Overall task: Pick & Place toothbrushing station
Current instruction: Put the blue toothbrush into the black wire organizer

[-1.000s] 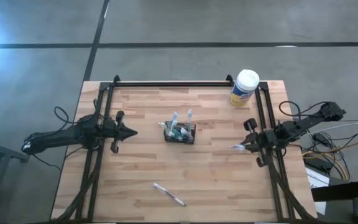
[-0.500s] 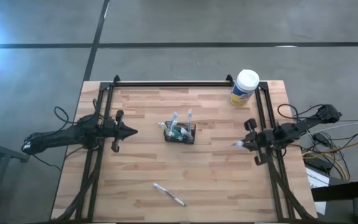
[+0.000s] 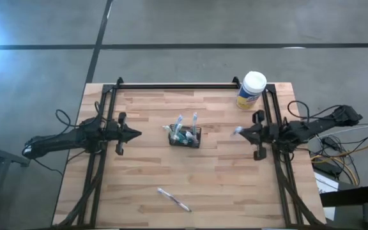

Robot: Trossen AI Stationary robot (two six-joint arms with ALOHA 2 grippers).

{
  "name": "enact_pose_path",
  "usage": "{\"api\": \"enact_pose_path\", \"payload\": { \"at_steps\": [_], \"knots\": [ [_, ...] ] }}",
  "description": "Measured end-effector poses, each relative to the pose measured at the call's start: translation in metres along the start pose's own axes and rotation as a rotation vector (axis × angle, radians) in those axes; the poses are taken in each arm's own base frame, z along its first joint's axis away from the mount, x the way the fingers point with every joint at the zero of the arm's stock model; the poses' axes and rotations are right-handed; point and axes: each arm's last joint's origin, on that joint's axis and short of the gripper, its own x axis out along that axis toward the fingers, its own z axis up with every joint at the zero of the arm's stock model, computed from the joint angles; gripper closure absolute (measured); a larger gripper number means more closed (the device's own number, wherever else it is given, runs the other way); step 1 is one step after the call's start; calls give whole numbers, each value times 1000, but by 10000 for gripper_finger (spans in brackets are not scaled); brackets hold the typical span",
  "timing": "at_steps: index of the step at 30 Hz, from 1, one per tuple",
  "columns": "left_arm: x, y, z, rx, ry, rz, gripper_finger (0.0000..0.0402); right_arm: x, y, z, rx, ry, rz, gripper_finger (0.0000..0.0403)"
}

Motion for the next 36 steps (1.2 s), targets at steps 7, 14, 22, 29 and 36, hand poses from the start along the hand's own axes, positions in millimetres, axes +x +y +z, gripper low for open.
{"api": "enact_pose_path", "payload": {
  "at_steps": [7, 14, 22, 29, 36],
  "knots": [
    [0, 0, 0, 0, 0, -1, 388, 63, -2, 31, -70, 73, -11, 394],
    [0, 0, 0, 0, 0, -2, 388, 117, -18, 29, -87, -25, 175, 394],
    [0, 0, 0, 3, 0, -2, 388, 142, -35, -16, -32, 29, 128, 394],
    [0, 0, 0, 5, 3, -3, 388, 136, -38, -55, -23, 12, 41, 394],
    [0, 0, 0, 5, 3, -3, 388, 131, -42, -87, 20, 47, -37, 394]
  ]
}}
